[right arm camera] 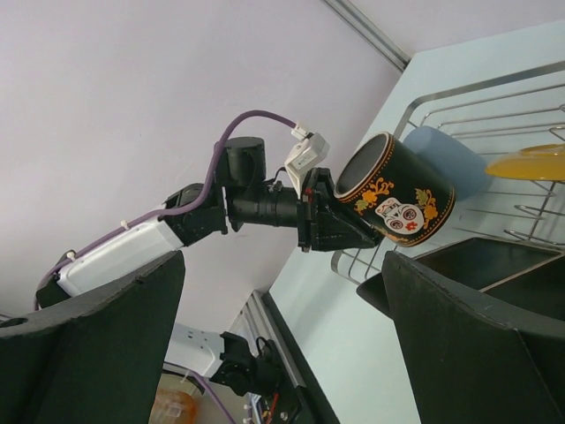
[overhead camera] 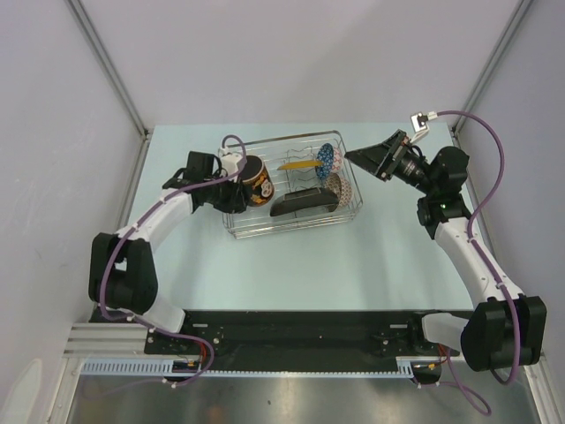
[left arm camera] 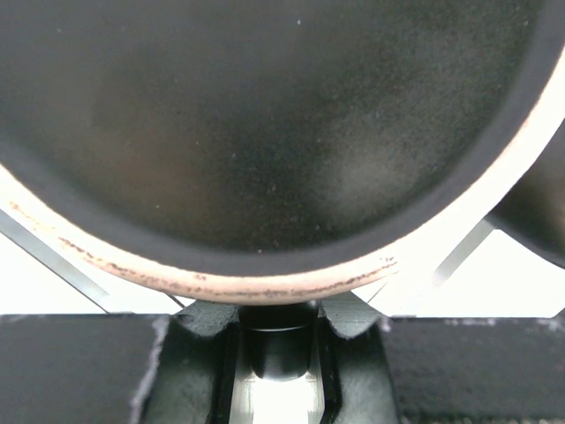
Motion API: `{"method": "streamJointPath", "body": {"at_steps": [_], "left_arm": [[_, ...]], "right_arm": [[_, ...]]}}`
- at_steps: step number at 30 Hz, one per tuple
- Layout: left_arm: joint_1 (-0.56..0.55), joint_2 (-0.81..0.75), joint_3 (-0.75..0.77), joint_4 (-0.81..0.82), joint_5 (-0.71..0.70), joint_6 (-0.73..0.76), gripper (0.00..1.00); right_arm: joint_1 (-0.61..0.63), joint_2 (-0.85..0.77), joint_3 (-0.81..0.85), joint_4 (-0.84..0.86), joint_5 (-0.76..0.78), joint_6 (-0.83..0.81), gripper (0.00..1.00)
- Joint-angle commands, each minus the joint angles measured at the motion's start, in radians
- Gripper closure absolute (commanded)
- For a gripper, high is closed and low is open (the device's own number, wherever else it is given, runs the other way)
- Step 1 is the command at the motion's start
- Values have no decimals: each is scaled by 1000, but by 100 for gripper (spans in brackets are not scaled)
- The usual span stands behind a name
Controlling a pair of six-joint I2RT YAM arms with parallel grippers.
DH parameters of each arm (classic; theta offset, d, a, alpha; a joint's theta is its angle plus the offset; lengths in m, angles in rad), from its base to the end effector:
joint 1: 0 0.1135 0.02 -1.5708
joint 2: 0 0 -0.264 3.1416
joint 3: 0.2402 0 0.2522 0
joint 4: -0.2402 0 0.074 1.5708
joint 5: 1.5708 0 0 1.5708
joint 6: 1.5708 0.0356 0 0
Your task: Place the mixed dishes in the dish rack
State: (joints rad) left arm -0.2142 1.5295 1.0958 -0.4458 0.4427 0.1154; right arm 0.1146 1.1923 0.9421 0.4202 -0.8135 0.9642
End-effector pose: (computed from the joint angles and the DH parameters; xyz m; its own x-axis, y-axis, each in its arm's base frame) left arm 0.3136 -0.0838 0.2470 -0.6950 0.2577 -0.6713 0.5426 0.8005 -0.2544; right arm 0.2669 0.0568 0.3729 -0.5533 0.5044 -0.6629 -0.5885 0.3265 0.7397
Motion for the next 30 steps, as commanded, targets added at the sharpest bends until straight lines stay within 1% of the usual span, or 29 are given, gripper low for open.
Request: {"method": "streamJointPath", "body": {"at_steps": [1, 18, 30], "left_arm": [[-7, 1, 19, 121, -2, 44, 100], [-27, 110, 19, 137, -104, 85, 100], [-37, 87, -54, 164, -194, 161, 100]], "right_arm": [[-6, -19, -3, -4, -13, -27, 0], [-10, -28, -26, 8, -12, -12, 0], [-18, -33, -32, -3, -16, -16, 0]]}}
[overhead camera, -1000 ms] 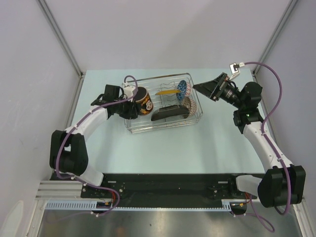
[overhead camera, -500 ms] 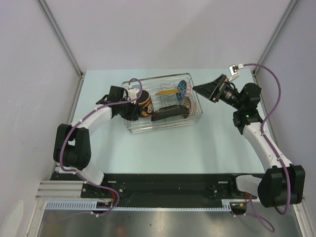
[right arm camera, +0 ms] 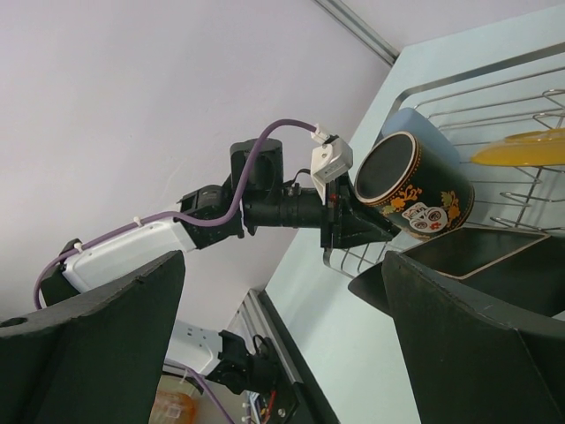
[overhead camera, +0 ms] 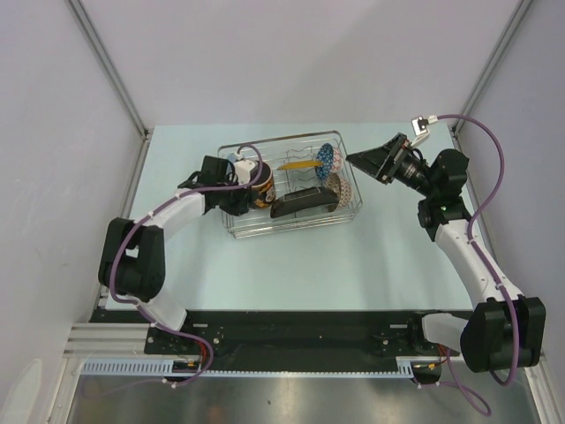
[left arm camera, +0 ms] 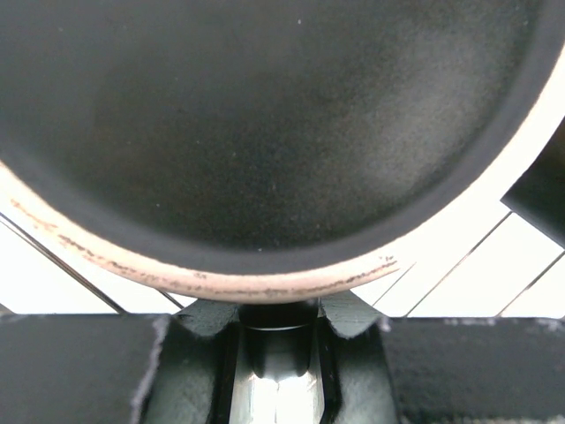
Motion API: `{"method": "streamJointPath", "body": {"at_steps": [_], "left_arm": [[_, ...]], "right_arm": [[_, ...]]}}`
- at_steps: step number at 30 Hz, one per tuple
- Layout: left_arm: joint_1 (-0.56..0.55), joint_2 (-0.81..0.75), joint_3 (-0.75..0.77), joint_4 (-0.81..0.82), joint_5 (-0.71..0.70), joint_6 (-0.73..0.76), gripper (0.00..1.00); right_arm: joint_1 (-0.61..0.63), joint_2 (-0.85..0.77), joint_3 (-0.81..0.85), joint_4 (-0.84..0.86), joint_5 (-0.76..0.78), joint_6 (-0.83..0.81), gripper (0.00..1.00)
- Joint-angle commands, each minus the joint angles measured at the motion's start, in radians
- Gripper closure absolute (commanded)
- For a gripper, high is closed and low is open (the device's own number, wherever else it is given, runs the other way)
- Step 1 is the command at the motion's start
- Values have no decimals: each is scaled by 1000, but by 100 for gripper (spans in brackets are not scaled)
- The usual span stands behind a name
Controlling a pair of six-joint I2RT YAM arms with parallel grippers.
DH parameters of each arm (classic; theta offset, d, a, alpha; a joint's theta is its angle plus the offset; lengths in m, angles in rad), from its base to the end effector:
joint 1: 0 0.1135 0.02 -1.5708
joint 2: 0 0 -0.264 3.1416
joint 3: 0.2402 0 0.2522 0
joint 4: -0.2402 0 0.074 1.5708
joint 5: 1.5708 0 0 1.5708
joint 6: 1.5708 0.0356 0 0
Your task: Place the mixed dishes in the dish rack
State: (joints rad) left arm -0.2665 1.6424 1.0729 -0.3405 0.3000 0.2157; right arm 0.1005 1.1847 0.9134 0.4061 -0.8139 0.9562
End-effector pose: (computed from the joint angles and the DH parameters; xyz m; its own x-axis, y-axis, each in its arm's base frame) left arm 0.3289 -0.1007 0.2100 -0.6527 0.3901 -0.6495 0.5797 0.8091 -0.0965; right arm 0.2663 0.0529 0.3635 -0.5648 0.5069 -0.6512 -0.5623 0.3413 0.7533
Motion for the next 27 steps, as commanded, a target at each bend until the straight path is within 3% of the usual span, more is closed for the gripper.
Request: {"method": "streamJointPath", "body": {"at_steps": [1, 19, 24, 27], "left_arm": [[15, -30, -39, 60, -55, 62, 100], [10, -13, -73, 48, -96, 90, 99], [9, -9, -64, 20, -90, 90, 84], [7, -13, -77, 8, -90, 91, 66]], "right_arm": [[-4, -23, -2, 11, -18, -8, 0], [-5, -25, -5, 5, -18, -5, 0], [-5, -26, -5, -3, -19, -10, 0], [-8, -28, -5, -9, -19, -16, 0]]}}
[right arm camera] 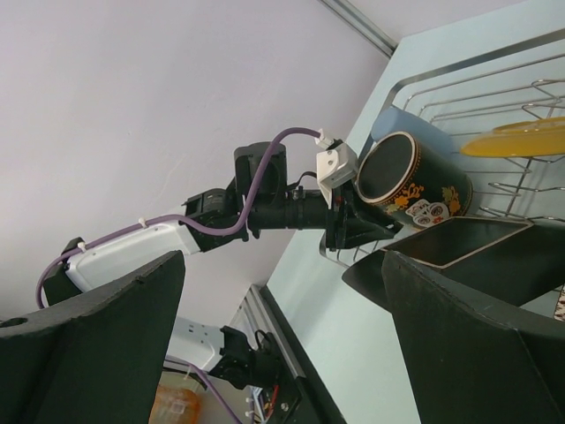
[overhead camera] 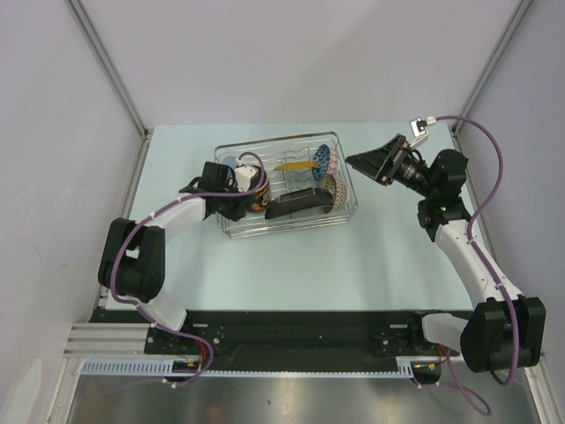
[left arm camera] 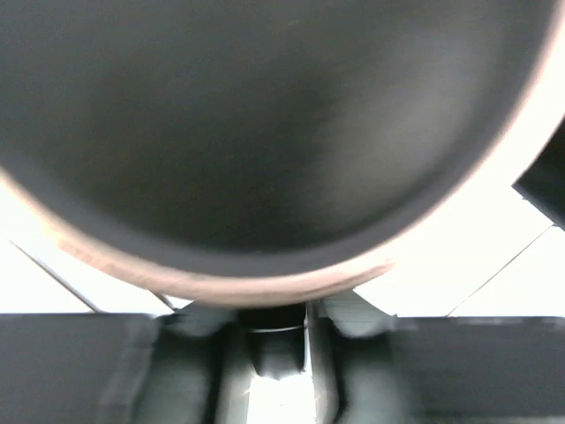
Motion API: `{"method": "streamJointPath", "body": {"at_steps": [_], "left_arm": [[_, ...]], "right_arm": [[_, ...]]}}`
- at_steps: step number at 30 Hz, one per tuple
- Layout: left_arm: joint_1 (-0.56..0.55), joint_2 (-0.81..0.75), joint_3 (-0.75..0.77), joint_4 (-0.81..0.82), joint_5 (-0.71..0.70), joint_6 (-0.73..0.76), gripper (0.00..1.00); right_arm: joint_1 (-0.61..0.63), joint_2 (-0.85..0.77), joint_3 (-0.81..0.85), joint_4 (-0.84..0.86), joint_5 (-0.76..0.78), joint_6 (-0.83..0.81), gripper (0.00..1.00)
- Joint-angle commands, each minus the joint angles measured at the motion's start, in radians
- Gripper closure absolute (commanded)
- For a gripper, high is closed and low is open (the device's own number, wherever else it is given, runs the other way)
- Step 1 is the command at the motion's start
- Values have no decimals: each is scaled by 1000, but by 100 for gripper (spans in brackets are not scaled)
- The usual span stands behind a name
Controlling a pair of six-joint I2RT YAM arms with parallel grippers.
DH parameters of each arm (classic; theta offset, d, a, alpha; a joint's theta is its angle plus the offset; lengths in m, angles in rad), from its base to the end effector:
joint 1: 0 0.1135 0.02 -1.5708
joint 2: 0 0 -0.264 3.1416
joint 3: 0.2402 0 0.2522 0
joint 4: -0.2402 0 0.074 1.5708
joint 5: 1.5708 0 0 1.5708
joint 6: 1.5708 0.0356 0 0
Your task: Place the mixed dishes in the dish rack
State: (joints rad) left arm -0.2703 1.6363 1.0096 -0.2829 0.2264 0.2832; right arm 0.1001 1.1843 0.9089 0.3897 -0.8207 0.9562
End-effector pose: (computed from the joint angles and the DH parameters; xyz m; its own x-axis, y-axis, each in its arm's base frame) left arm 0.3232 -0.0979 0.1961 -0.6205 0.4545 -0.6391 0.5899 0.8075 0.0015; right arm 0.2662 0.0529 0.3604 -0.5811 0.5014 -0.6410 -0.5490 0.3399 0.7636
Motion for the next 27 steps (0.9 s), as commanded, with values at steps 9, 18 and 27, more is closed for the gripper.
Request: {"method": "streamJointPath", "body": {"at_steps": [9, 18, 27], "left_arm": [[11, -30, -43, -61, -29, 11, 34], [11, -81, -26, -114, -35, 1, 7], [13, -187, 18, -216, -24, 14, 0]], "right_arm": [[-7, -14, 1, -20, -8, -40, 0], [3, -25, 1, -115, 25, -161, 0], [-3, -28, 1, -193, 48, -229, 0]]}}
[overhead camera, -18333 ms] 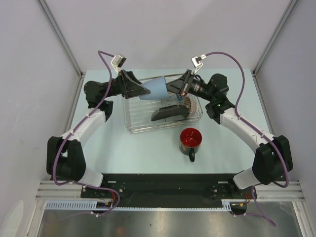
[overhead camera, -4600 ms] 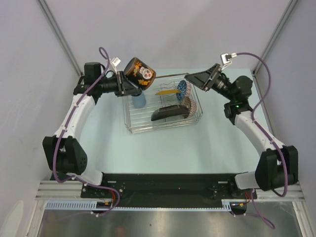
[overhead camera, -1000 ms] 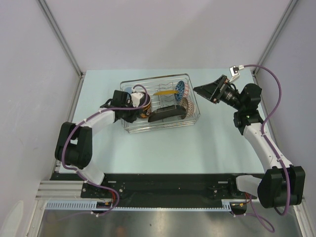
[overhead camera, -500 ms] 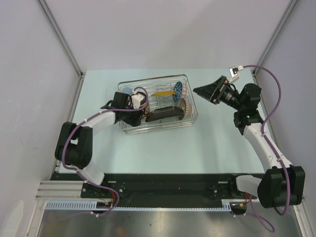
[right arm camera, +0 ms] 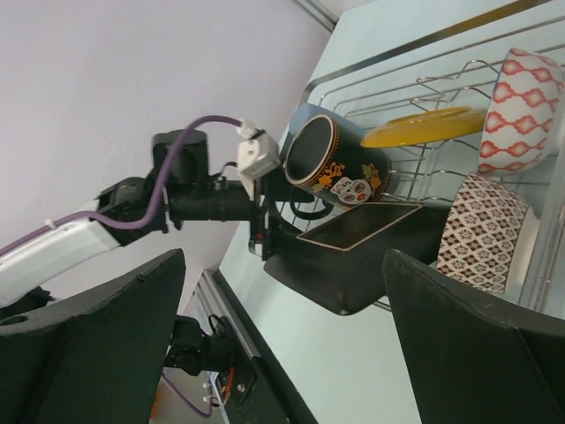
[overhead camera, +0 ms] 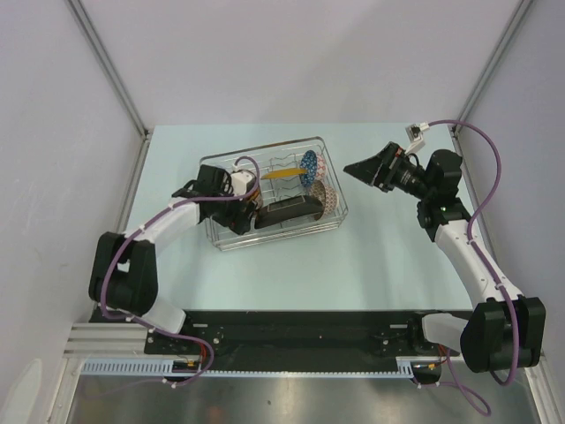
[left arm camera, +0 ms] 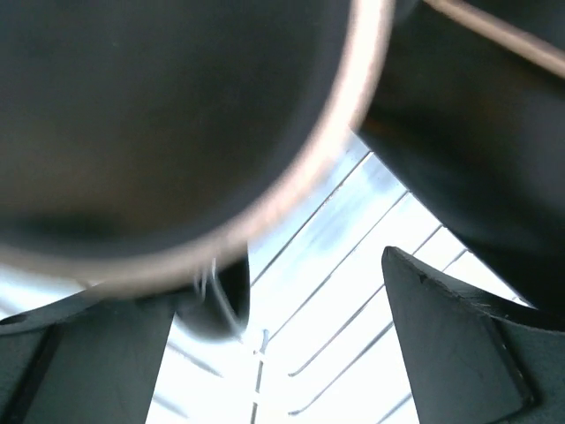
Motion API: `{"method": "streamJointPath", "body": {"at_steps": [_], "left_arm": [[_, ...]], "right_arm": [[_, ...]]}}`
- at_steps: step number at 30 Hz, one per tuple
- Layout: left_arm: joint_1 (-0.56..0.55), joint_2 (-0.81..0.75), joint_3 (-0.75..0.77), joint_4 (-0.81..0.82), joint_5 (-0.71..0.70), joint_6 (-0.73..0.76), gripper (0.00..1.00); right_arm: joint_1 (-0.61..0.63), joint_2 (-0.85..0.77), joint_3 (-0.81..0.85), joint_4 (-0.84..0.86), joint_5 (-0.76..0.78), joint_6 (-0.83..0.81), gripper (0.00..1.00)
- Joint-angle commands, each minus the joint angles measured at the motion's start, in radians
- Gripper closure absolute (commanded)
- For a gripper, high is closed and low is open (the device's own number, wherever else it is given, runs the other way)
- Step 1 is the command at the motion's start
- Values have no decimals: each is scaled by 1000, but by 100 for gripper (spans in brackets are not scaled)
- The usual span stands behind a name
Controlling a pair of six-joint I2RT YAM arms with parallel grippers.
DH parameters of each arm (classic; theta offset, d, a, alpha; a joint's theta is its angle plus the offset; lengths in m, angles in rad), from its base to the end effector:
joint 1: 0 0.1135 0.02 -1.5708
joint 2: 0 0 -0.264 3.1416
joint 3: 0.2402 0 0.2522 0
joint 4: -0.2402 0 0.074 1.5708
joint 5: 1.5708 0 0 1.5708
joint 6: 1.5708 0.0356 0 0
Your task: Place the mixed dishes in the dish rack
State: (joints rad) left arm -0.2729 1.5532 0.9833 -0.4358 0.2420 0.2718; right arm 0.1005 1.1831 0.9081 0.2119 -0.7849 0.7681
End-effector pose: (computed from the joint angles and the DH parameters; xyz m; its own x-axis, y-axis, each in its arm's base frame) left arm 0.2983 -0.0923 0.2041 -0.6800 0.4610 -0.5702 0.5895 0.8062 -0.0512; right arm 0.2673 0.0522 0.3429 -0.5820 0.4353 -0.6868 -0.5122 0.4598 0.7254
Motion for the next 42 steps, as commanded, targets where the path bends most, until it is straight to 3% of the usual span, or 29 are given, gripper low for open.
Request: {"method": "streamJointPath", "body": {"at_steps": [1, 12, 24, 28, 42], "left_arm": [[14, -108, 51, -75, -41, 30, 0], [17, -168, 202, -169, -43, 49, 0], [-8, 197, 667, -195, 49, -9, 0], [-32, 283, 738, -201, 56, -14, 0], [-38, 392, 756, -201, 37, 6, 0]], "right_arm": [[-7, -28, 2, -17, 10, -43, 0], [-25, -27, 2, -54, 10, -58, 0], [-25, -33, 2, -60, 16, -52, 0], [-30, -37, 2, -72, 22, -56, 0], [-39, -33, 2, -85, 24, -56, 0]]}}
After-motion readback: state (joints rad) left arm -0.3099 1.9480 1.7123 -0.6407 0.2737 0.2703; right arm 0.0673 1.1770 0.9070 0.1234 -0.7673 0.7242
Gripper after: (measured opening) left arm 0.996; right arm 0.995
